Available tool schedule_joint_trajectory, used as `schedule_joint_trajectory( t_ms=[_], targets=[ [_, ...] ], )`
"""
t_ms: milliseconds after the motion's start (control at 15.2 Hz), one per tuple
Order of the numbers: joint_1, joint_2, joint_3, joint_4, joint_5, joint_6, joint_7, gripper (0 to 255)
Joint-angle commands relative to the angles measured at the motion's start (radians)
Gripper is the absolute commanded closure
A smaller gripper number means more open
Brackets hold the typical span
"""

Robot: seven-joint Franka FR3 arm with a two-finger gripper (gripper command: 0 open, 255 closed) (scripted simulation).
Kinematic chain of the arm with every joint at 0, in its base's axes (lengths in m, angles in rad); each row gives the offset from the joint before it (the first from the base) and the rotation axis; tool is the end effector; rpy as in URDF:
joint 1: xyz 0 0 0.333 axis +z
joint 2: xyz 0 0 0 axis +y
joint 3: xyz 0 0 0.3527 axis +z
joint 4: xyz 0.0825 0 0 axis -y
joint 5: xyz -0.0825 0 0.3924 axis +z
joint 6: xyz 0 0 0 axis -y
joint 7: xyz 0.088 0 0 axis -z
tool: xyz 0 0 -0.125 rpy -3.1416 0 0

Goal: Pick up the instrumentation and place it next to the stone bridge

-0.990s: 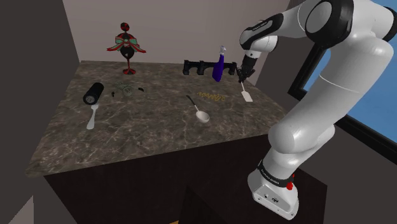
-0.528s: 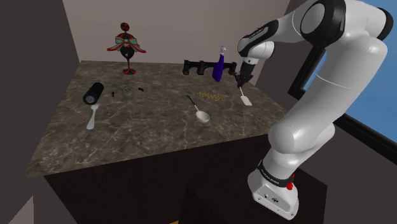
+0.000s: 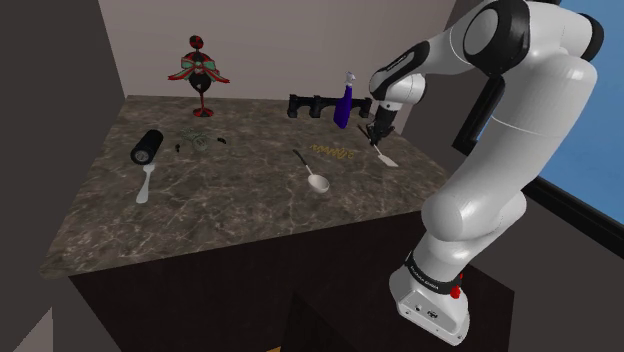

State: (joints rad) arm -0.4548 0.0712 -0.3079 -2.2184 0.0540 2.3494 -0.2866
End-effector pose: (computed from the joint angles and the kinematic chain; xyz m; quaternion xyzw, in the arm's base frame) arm 0.4010 -0.3797 0.3650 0.9670 -0.2528 0.0320 0.0081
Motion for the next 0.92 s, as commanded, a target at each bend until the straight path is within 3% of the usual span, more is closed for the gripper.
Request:
schedule_joint_trajectory(
  t_ms=[0,264,330,660,858],
  targets=[
    [0.0,0.003,0.0,0.0,0.002,0.003,-0.002,255],
    [0.0,0.003,0.0,0.0,0.002,0.003,-0.002,255],
    [0.0,0.003,0.0,0.0,0.002,0.004,-0.002,0],
    [0.0,0.003,0.0,0.0,0.002,0.004,-0.002,0],
    [0.002,-0.061,-0.002,0.034,-0.028,-0.091,0.019,0]
  ],
)
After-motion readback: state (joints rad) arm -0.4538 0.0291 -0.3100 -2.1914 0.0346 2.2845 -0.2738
